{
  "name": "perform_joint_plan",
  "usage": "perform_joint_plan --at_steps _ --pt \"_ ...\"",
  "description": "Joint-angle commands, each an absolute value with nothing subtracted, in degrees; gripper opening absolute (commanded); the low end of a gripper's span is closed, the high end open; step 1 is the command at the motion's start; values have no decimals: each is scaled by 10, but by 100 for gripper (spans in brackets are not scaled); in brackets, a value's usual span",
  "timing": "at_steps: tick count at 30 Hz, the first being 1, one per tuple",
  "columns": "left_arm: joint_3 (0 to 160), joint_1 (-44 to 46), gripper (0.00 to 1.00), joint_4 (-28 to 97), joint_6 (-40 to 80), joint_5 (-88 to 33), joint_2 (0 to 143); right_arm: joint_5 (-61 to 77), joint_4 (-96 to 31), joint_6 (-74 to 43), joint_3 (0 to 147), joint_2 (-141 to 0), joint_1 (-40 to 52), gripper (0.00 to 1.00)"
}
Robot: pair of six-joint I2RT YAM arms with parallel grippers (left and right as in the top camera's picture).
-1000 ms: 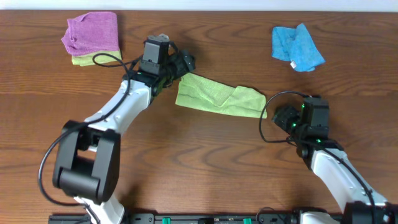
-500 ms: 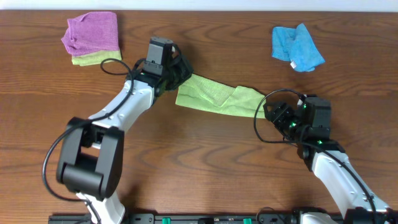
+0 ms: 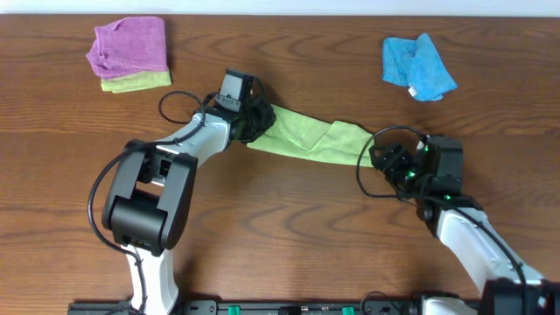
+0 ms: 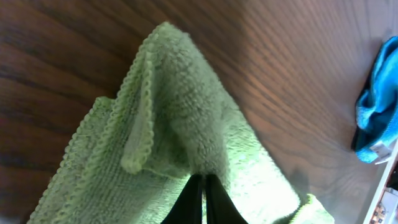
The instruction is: Fold the cloth
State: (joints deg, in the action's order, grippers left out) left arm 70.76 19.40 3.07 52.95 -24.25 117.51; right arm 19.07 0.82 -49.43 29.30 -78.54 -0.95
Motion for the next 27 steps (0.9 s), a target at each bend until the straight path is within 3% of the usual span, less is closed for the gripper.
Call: perform_joint_plan --at_steps 1,22,27 --pt "715 196 6 38 534 -249 1197 186 16 -513 292 -809 -11 72" --pt "715 196 6 69 523 -238 1207 184 150 -570 292 -935 28 70" --pt "715 196 6 75 523 -238 1207 183 190 -573 292 -967 31 61"
